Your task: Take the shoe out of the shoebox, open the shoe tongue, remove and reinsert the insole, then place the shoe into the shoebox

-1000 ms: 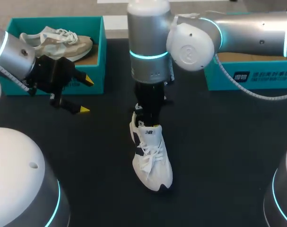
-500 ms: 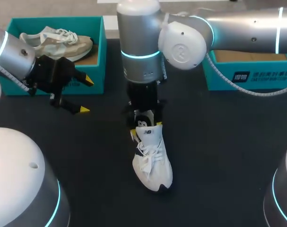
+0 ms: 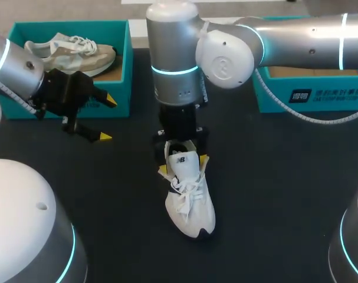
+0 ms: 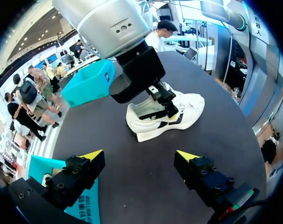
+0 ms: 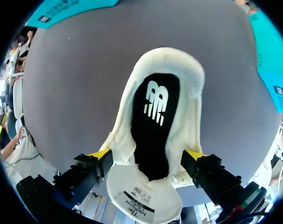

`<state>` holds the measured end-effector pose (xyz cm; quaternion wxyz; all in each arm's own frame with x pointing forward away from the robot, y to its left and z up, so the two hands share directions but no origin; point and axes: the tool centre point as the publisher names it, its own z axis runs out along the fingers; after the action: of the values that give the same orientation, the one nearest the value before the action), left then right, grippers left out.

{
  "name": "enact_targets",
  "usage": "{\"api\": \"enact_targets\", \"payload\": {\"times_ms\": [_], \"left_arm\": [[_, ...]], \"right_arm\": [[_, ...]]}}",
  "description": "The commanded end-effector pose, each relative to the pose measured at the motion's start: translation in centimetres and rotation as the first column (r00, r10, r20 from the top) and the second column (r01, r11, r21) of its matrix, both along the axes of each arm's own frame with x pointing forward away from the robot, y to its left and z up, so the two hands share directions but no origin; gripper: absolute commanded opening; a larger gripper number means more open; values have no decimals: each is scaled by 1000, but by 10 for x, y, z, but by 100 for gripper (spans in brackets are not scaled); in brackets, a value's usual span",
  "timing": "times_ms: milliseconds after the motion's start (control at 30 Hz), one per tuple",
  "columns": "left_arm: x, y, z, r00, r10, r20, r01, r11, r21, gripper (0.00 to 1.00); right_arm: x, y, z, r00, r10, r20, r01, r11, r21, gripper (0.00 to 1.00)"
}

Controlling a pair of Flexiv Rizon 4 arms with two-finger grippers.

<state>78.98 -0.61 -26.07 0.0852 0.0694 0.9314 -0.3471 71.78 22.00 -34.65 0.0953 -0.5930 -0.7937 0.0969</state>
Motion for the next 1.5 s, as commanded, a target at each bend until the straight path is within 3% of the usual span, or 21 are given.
{"api": "enact_targets", "payload": {"times_ms": [33, 533, 700, 733, 767, 800, 867, 1100, 1367, 1500], "left_arm": [[-1, 0, 0, 1000, 1, 1, -1, 1000, 4, 100], [-1, 0, 0, 1000, 1, 1, -1, 1000, 4, 100], [-1, 0, 0, 1000, 1, 1, -1, 1000, 4, 100], [-1, 0, 0, 1000, 1, 1, -1, 1000, 4, 100], [-1, 0, 0, 1000, 1, 1, -1, 1000, 4, 100], [-1, 0, 0, 1000, 1, 1, -1, 1000, 4, 100], [-1, 0, 0, 1000, 1, 1, -1, 1000, 4, 100], [-1, 0, 0, 1000, 1, 1, -1, 1000, 4, 100], [-1, 0, 0, 1000, 1, 1, -1, 1000, 4, 100], [-1, 0, 0, 1000, 1, 1, -1, 1000, 4, 100]], "right_arm": [[-11, -4, 19, 1000, -15, 27, 15, 1000, -20, 100], [-50, -7, 54, 990, -139, 32, 141, 988, -62, 100], [-58, -6, 53, 987, -161, 18, 162, 986, -48, 100], [-58, -5, 53, 987, -161, 19, 162, 986, -49, 98], [-57, -4, 52, 987, -162, 20, 163, 986, -48, 48], [-56, -4, 52, 987, -161, 21, 162, 986, -45, 39], [-55, -3, 52, 987, -160, 23, 161, 986, -42, 31], [-46, -6, 49, 990, -142, 22, 143, 989, -38, 28], [-18, -8, 36, 996, -83, 46, 83, 997, -9, 24], [-12, -10, 36, 998, -56, 43, 57, 998, -19, 24]]}}
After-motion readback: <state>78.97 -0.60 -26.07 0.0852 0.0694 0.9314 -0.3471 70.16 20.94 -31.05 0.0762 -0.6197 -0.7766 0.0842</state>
